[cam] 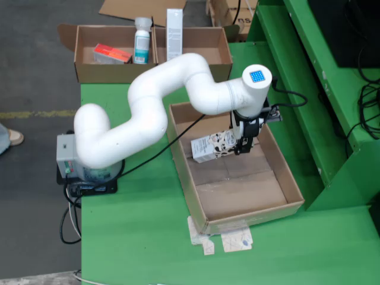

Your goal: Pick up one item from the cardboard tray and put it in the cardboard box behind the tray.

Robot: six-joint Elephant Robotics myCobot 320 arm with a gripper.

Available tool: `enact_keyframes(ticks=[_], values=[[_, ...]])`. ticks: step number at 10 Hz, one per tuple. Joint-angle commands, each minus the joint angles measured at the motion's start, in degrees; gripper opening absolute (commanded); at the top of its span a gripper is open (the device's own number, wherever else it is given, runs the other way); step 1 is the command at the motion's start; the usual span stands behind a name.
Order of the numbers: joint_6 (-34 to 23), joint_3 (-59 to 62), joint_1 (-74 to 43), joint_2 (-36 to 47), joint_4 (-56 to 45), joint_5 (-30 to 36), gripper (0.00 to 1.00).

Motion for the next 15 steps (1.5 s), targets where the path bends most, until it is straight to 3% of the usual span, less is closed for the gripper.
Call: enact_keyframes(ticks=[1, 11, 15], values=[[0.3, 1.5, 0.6, 4.3, 1.8, 0.1, 0.00], [1.9, 1.5, 2.2, 10.2, 8.1, -1.3, 0.00], [2.5, 1.5, 2.2, 10.3, 19.1, -3.7, 0.00]])
